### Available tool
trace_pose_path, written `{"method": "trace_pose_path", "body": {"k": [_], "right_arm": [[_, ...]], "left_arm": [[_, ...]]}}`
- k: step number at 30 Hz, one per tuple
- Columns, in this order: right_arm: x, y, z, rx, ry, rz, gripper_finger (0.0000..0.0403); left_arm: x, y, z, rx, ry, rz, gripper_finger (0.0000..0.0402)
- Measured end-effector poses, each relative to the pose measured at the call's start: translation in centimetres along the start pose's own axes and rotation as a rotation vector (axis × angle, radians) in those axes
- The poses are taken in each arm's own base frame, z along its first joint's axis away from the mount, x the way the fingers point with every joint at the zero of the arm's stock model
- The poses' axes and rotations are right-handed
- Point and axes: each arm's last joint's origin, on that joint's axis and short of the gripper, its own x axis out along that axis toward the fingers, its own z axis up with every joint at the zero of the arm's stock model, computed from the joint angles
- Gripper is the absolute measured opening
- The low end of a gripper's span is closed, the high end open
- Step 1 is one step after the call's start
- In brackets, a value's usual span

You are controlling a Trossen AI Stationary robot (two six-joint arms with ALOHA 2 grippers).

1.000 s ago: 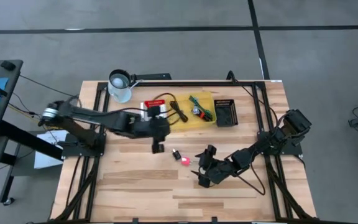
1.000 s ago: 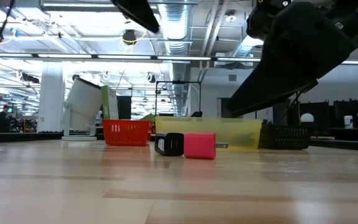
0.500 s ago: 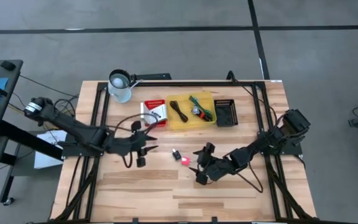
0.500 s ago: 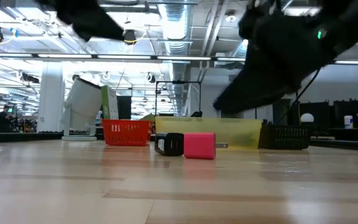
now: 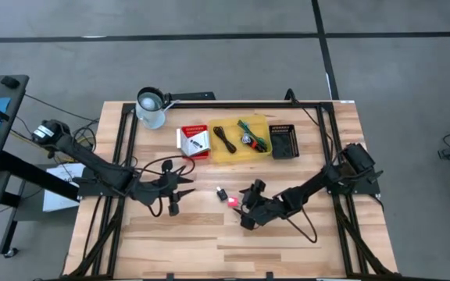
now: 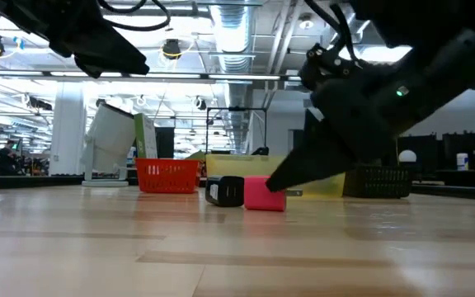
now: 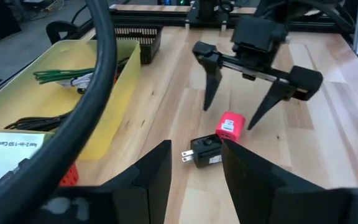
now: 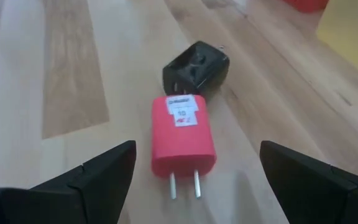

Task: Pick and place items into bin
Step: Put the pink charger adapter into the black bin

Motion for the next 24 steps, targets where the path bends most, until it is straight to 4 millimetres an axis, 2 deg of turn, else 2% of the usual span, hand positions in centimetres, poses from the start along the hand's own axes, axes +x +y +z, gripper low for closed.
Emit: {"method": "trace_pose_path", "body": {"k": [8,24], "right_arm": [[0.6,0.0,0.6,-0.023,-0.039,0.032,0.0337],[1.6,-1.4,0.9,-0.019,0.036,0.102,0.0331]], "left_arm": [[-0.2,-0.3,-0.1,0.008,-0.001,-0.008,0.0132],[-0.3,-0.4,-0.1,0.001,0.001,-0.021,0.0132]]}}
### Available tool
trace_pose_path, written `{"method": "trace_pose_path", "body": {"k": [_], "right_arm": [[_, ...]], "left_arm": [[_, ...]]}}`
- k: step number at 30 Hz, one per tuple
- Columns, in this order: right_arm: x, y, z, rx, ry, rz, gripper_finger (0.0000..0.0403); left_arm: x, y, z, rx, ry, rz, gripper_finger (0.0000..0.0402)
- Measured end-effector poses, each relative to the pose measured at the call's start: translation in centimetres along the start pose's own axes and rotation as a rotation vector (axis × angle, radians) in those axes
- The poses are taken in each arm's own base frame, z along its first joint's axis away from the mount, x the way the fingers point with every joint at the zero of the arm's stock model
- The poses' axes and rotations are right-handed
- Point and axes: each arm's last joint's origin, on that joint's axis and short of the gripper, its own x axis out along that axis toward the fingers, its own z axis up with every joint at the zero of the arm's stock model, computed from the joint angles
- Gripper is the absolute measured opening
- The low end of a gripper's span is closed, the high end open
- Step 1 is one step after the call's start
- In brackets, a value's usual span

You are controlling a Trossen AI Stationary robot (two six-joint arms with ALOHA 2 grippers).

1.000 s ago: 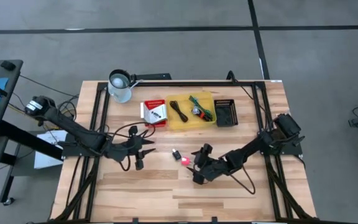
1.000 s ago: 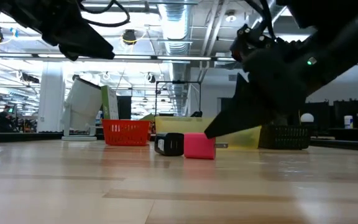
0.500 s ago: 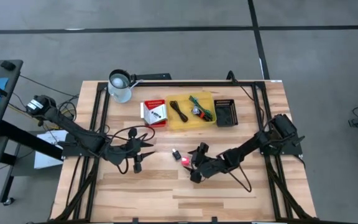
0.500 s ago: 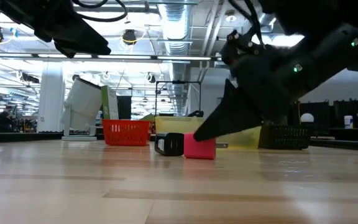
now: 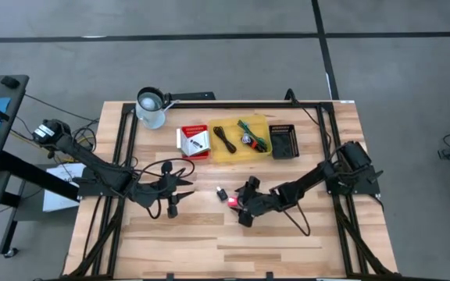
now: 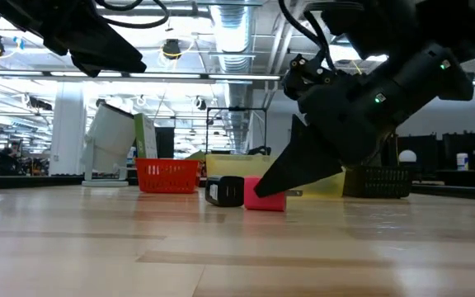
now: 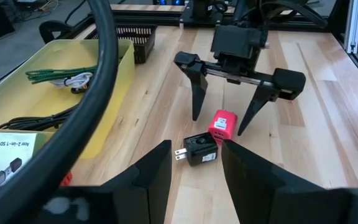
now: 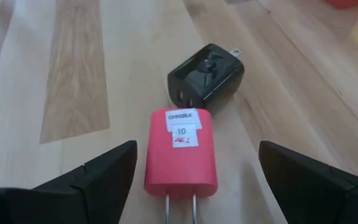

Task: Pick and place items into bin
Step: Put the pink charger adapter into the black bin

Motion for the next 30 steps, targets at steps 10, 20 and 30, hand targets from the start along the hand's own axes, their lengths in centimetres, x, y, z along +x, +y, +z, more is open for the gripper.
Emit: {"method": "trace_pose_path", "body": {"k": [10,20,30], "right_arm": [[0.27,-0.54,0.20,0.036,0.008,0.004,0.0331],[0.22,-0.39,0.15,0.053,0.011,0.014,0.0325],[0.15,-0.18,0.07,0.059,0.019,0.037,0.0271]], "left_arm": [[0.01,-0.05,-0.03,-0.001,0.007,-0.018,0.0132],[0.00,-0.08,-0.03,-0.005,0.010,-0.026,0.0132],[0.00,-0.08,-0.03,-0.006,0.010,-0.026,0.0132]]}}
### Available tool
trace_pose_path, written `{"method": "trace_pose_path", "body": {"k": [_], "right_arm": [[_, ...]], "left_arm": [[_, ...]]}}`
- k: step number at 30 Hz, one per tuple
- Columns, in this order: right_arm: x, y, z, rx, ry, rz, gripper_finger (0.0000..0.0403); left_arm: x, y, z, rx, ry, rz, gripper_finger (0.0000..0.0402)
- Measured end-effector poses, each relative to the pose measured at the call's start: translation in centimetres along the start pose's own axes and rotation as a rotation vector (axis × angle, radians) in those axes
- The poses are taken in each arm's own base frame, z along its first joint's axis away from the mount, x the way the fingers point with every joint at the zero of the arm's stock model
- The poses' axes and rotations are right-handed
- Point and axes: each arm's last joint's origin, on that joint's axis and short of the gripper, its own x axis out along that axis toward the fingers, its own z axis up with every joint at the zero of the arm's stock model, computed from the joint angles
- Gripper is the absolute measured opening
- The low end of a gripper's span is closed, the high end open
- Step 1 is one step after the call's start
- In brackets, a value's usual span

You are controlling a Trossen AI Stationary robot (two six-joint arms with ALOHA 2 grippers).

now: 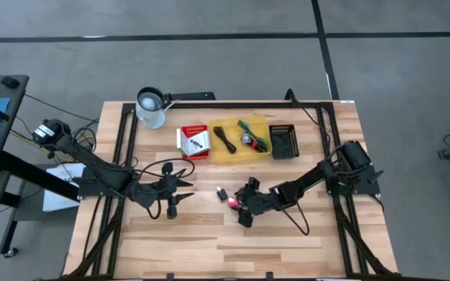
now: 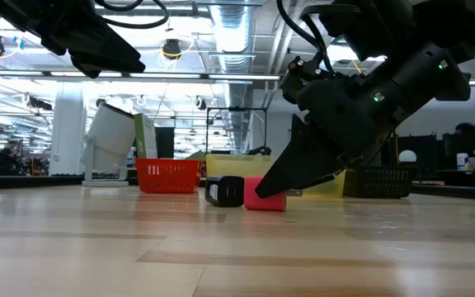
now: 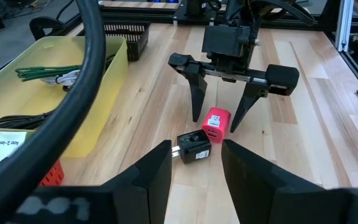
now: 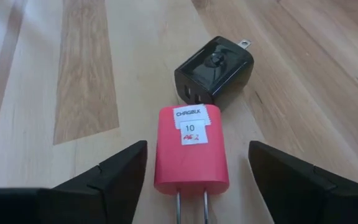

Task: Pick and place items into bin
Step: Put the pink charger adapter into the black bin

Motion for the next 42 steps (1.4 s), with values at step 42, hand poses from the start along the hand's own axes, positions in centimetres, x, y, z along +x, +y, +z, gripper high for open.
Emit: {"method": "trace_pose_path", "body": {"k": [42], "right_arm": [[-1.7,2.6,5.5,-0.051,0.114,0.015,0.0115]], "left_arm": [[-0.7,-1.0,-0.4,0.005,0.008,-0.050,0.0132]]}}
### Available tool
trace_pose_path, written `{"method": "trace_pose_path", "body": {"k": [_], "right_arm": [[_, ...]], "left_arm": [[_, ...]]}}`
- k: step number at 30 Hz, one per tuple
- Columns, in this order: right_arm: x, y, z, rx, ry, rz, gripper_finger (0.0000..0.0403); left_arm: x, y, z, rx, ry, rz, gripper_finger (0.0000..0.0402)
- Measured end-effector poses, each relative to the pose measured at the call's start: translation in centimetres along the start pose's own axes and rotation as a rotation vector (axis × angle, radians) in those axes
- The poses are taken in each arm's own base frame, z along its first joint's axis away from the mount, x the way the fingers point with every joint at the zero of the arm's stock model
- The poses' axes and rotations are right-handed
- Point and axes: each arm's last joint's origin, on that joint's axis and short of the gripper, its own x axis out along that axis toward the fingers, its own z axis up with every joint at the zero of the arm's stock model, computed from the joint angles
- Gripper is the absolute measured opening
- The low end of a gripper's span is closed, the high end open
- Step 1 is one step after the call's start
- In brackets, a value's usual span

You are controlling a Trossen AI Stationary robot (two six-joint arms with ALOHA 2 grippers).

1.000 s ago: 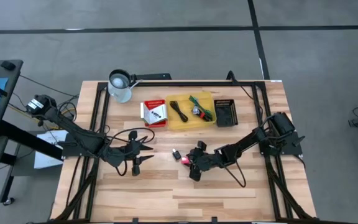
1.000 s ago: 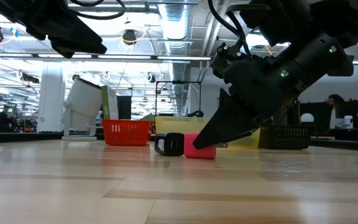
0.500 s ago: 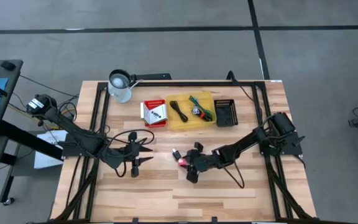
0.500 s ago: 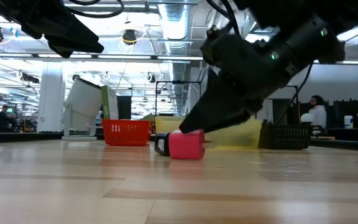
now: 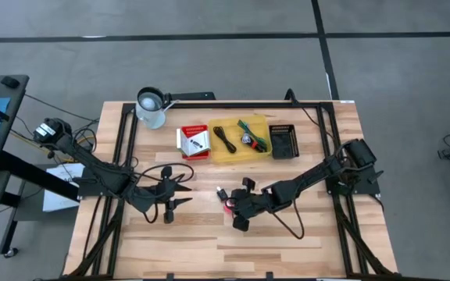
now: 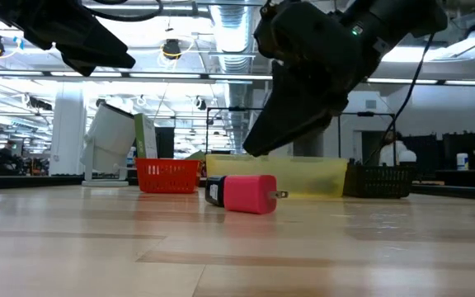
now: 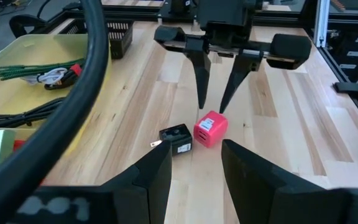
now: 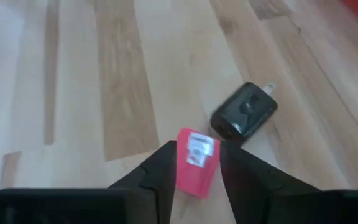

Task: Pick and place items into bin
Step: Put the pink charger adapter into the black bin

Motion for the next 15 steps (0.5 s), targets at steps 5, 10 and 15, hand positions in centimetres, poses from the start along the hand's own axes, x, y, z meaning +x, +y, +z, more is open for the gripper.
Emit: {"method": "trace_pose_path", "body": {"k": [5,10,15], "right_arm": [[-0.1,0.1,0.1,0.051,-0.001,0.005,0.0147],[-0.3,0.7,-0.2,0.050,0.001,0.017,0.0221],[-0.4,1.1,-0.4,0.058,-0.005,0.012,0.0271]], "left_arm": [[-0.1,-0.1,0.0,0.002,-0.001,-0.005,0.0132],[-0.1,-0.1,0.0,0.001,-0.001,-0.003,0.0132],[-0.1,-0.1,0.0,0.002,-0.002,-0.002,0.0132]]}}
